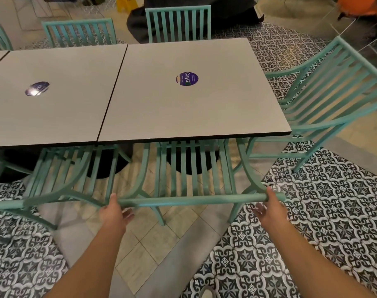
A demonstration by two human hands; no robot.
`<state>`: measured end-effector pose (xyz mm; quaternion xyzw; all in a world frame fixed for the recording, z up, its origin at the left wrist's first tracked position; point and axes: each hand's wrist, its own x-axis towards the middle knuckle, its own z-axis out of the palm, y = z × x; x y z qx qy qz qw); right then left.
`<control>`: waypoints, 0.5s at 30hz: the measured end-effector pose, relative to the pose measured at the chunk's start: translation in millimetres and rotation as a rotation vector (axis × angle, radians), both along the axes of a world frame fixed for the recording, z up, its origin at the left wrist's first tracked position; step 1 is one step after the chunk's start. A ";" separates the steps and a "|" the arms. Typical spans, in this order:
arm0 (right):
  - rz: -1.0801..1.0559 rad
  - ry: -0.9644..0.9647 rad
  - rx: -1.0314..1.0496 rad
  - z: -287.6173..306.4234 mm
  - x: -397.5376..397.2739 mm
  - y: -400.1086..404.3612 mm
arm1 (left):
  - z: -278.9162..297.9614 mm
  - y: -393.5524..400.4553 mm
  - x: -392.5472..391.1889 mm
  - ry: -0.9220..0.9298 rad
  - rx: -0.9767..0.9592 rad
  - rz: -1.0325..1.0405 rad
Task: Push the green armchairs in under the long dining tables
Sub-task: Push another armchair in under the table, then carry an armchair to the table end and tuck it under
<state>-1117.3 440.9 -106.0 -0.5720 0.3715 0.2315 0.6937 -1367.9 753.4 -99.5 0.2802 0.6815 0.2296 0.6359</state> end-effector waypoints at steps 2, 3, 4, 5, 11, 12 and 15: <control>0.013 -0.037 -0.015 -0.2 -1.4 -7.7 | 8.8 5.8 -11.0 0.058 0.038 -0.085; 0.025 -0.046 -0.016 1.2 -1.9 -9.5 | 12.1 8.4 -15.2 0.081 0.030 -0.132; 0.031 -0.058 -0.018 2.6 -0.8 -9.3 | 12.5 13.0 -19.6 0.093 0.020 -0.175; 0.038 -0.065 -0.029 5.2 0.1 -7.5 | 12.5 16.6 -23.1 0.128 0.027 -0.224; 0.158 -0.090 -0.260 17.4 -4.2 -4.8 | 22.7 27.8 -12.4 0.563 0.391 -0.676; 0.207 -0.122 -0.332 24.1 -5.4 -8.5 | 30.1 27.1 -1.5 0.614 0.473 -0.784; 0.496 -0.293 -0.614 46.1 -9.4 -21.0 | 57.0 17.3 42.6 0.669 0.724 -1.109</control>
